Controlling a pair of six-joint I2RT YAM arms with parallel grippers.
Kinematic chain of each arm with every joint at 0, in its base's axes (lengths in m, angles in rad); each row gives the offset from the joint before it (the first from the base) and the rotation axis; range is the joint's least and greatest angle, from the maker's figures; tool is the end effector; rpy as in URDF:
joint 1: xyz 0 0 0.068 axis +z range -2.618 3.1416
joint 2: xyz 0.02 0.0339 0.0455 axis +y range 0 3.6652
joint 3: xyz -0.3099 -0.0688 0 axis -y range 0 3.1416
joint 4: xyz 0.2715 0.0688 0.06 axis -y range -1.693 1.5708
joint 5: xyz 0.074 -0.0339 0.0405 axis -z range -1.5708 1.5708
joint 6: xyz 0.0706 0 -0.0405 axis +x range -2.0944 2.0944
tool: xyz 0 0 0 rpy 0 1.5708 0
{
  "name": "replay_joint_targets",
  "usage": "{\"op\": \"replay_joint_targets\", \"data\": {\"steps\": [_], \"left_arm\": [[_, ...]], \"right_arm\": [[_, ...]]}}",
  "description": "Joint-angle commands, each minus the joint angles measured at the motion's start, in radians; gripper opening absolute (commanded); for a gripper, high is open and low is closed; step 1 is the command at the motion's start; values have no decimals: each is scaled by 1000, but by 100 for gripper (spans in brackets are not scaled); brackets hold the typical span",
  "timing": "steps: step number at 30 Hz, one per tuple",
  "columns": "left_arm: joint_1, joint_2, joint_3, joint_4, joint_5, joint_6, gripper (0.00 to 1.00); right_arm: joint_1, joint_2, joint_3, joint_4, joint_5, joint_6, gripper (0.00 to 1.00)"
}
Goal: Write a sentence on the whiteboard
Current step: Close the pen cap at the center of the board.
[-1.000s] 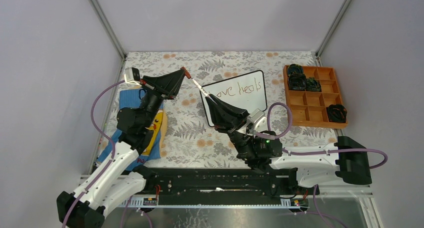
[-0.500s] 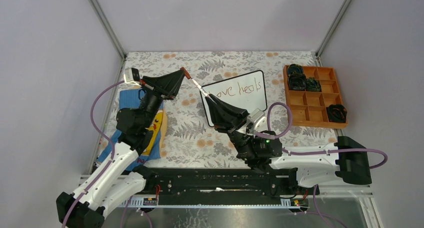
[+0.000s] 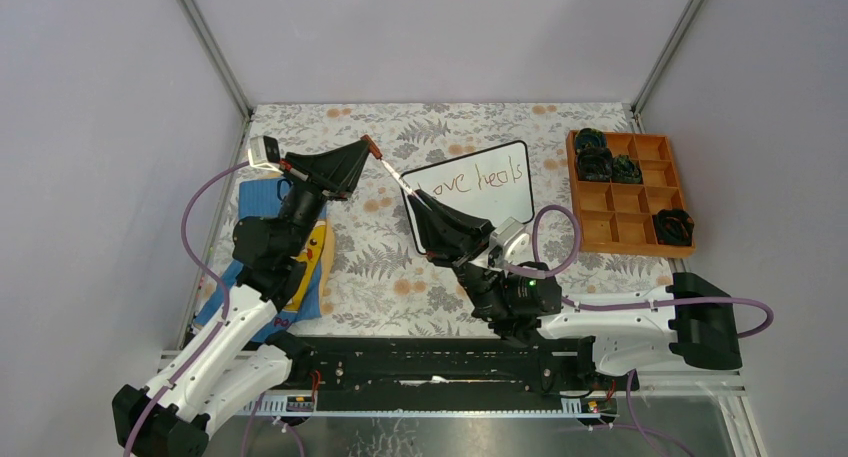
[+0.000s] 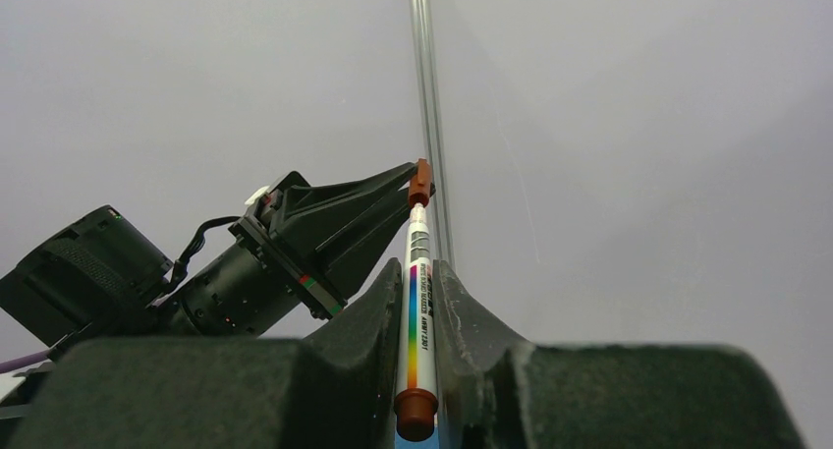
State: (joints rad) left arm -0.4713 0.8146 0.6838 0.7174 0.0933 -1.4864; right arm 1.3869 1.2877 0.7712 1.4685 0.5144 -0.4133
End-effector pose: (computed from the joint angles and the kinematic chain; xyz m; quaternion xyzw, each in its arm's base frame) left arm 0.1793 -0.0987 0.4429 -0.1935 0.4324 -0.7429 0.4729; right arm 0.0849 0.2667 0.4395 -0.0801 0.3728 0.3625 0.8504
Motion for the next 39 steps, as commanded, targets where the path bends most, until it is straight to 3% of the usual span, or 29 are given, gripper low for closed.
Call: {"op": "replay_joint_targets", "data": {"steps": [1, 39], "left_arm": [[-9, -10, 29, 16, 1, 15, 0], [-61, 1, 47, 3, 25, 47, 0]], "right_arm": [[6, 1, 49, 38, 20, 7, 0], [4, 74, 108, 95, 44, -101, 0]]}}
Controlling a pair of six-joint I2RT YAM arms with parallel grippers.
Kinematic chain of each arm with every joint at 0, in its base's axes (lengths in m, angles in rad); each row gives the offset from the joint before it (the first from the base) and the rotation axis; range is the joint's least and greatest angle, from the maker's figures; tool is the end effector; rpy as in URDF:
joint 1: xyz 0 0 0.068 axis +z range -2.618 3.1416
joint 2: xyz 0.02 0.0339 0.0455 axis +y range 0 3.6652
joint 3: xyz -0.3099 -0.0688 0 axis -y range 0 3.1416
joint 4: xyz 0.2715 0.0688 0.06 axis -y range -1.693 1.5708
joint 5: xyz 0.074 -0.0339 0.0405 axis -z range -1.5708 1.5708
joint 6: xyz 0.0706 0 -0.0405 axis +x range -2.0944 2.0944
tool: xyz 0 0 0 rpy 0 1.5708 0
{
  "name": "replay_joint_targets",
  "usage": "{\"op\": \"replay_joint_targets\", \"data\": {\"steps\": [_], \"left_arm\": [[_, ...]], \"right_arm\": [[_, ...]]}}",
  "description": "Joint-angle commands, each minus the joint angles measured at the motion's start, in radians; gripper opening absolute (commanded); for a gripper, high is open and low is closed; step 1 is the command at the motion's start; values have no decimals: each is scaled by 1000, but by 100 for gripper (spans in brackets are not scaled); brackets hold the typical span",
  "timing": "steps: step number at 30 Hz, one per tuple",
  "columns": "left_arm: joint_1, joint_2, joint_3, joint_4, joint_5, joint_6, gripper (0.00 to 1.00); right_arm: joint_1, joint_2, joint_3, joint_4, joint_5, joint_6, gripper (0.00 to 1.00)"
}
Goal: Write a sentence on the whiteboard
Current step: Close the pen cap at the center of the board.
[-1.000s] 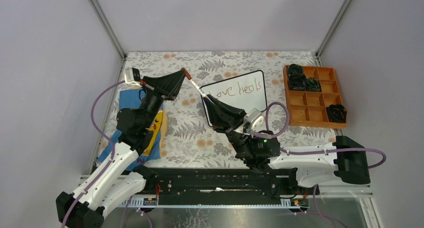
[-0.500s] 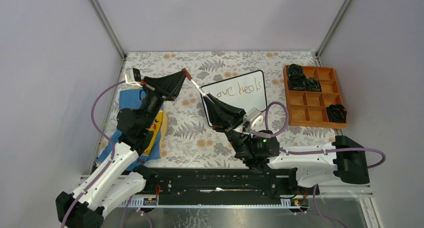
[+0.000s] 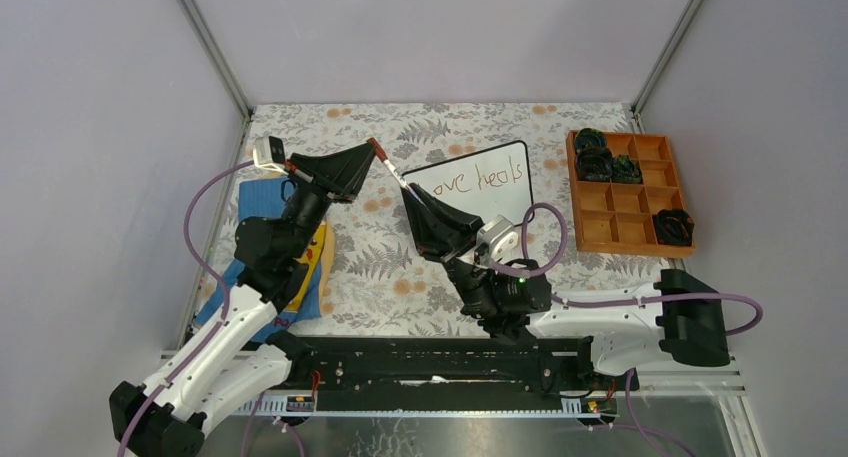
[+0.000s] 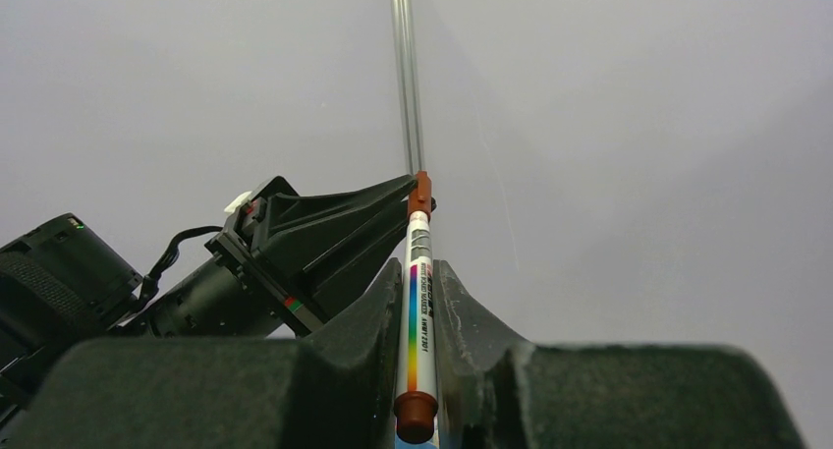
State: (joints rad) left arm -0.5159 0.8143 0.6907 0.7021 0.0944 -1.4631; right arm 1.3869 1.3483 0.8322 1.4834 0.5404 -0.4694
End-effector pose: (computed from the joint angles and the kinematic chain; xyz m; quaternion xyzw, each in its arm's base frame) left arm 0.1750 -0.1069 0.4438 -0.1799 0.4421 -0.7465 0.4636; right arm 0.0894 0.2821 0.4447 -0.0765 0.3757 0.3364 0.8602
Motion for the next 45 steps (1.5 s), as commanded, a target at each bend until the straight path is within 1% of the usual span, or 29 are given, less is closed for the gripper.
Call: {"op": "replay_joint_targets", "data": {"steps": [1, 11, 26, 34, 40, 45], "left_arm": [[-20, 2, 42, 19, 23, 25, 0], [-50, 28, 69, 16, 19, 48, 0], [-95, 61, 95, -1, 41, 96, 0], [-98, 30, 96, -31, 9, 128, 0], [-98, 36, 86, 0, 16, 119, 0], [-108, 57, 101, 19, 57, 128, 0]], "right_arm": [[4, 18, 49, 89, 17, -52, 0], [4, 91, 77, 227, 13, -142, 0], [5, 128, 145, 224, 25, -186, 0], [5, 96, 115, 226, 9, -165, 0], [4, 88, 108, 226, 16, -165, 0], [5, 103, 133, 226, 28, -172, 0]]}}
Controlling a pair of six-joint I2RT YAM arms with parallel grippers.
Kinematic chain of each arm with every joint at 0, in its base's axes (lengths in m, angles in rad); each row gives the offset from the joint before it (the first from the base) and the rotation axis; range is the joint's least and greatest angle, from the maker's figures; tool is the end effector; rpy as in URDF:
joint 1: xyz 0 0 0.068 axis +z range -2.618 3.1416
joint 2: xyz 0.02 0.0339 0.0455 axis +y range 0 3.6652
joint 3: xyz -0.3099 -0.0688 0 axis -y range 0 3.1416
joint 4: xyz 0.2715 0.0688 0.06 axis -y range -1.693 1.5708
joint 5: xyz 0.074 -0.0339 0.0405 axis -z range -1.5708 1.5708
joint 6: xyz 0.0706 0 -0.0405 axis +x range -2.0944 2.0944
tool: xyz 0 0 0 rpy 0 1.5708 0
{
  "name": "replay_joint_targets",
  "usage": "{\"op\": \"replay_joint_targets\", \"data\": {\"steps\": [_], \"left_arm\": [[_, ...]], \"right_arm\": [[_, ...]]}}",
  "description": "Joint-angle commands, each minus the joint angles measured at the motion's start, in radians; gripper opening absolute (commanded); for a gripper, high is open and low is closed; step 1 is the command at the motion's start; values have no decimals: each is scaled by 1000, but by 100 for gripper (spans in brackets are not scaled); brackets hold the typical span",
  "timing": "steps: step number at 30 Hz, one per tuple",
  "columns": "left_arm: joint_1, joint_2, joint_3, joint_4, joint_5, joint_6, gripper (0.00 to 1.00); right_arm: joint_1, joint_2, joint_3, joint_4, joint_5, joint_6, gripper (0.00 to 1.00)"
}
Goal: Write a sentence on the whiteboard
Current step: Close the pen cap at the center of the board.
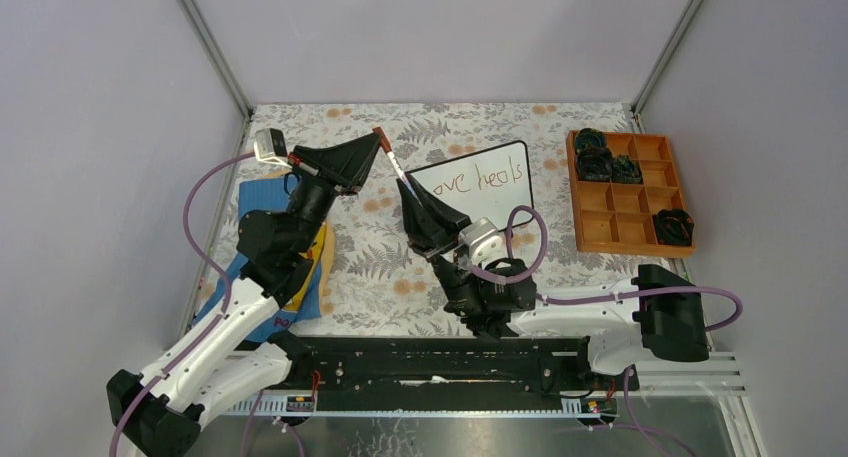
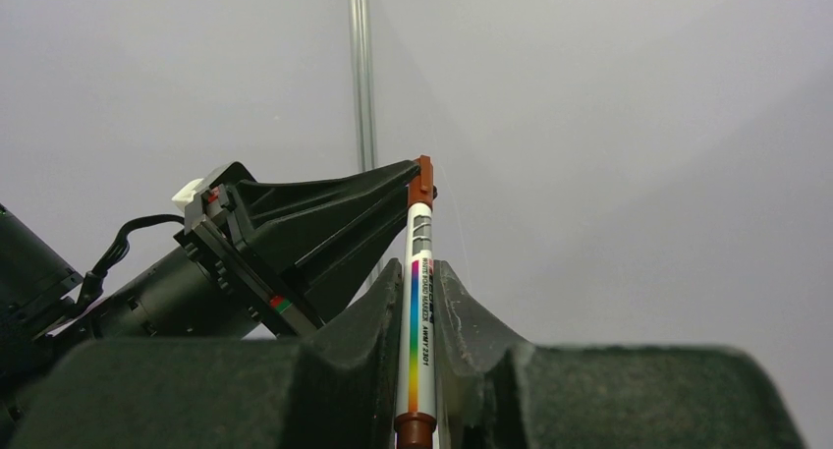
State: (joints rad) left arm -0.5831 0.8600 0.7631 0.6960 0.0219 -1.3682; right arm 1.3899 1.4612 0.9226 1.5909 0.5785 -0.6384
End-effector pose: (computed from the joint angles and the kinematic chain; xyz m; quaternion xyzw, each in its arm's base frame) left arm 0.1772 -0.1187 0.4633 -0.1697 0.4351 -0.7351 0.4915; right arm 0.0948 0.3038 0.4494 -0.0629 0.3639 0.2720 0.8886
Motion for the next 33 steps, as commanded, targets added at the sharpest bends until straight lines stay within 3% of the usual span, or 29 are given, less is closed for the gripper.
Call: {"op": "replay_joint_targets", "data": {"steps": [1, 33], "left_arm": [[-46, 12, 28, 27, 133, 35, 0], [-198, 20, -52, 44, 57, 60, 0]], "right_arm": [[1, -4, 50, 118, -9, -7, 0], [-11, 59, 181, 116, 7, -72, 0]]}}
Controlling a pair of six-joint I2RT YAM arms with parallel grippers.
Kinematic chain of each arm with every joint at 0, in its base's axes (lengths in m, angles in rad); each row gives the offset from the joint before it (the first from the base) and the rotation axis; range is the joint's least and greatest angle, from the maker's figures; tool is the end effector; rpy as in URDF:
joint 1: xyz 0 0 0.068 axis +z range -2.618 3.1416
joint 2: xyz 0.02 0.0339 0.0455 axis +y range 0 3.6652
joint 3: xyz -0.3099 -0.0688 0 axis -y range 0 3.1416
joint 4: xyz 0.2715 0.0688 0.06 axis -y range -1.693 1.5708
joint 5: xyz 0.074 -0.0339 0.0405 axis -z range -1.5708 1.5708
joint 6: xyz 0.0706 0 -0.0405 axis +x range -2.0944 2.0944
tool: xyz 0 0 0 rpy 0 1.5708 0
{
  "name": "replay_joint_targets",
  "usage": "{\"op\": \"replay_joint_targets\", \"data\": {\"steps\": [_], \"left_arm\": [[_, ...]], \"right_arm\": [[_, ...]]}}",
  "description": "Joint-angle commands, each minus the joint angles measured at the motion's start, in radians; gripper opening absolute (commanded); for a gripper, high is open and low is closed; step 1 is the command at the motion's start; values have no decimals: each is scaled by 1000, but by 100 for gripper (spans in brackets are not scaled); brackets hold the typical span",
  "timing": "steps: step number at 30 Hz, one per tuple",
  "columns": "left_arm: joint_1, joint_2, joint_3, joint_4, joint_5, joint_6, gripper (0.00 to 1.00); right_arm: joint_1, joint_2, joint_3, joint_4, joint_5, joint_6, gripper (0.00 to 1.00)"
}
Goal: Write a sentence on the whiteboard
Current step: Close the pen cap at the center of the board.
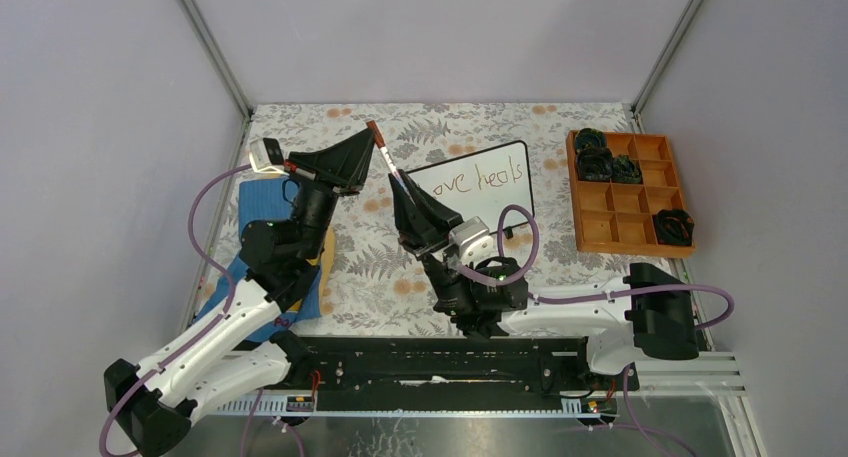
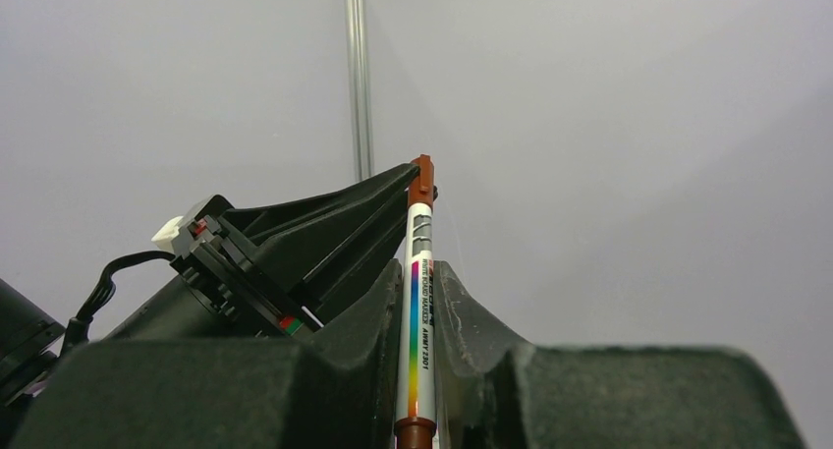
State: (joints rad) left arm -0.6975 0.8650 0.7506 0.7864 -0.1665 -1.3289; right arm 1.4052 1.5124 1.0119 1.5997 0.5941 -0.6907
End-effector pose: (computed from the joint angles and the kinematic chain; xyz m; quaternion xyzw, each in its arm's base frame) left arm 0.1669 -0.1246 0.4674 -0.2056 0.3883 -0.7425 0.5056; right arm 0.0932 0.3181 0.4633 -0.0514 0.3581 0.2611 0.8950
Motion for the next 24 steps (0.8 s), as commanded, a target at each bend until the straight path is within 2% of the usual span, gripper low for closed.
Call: {"op": "replay_joint_targets", "data": {"steps": [1, 11, 24], "left_arm": [[-90, 19, -38, -44, 245, 21, 0], [-112, 20, -41, -44, 229, 34, 0], [-112, -36, -12, -129, 170, 108, 0]], "right_arm": [[-28, 12, 99, 108, -9, -22, 0], [-29, 40, 141, 110, -17, -33, 0], [-28, -57, 14, 94, -53, 29, 0]]}}
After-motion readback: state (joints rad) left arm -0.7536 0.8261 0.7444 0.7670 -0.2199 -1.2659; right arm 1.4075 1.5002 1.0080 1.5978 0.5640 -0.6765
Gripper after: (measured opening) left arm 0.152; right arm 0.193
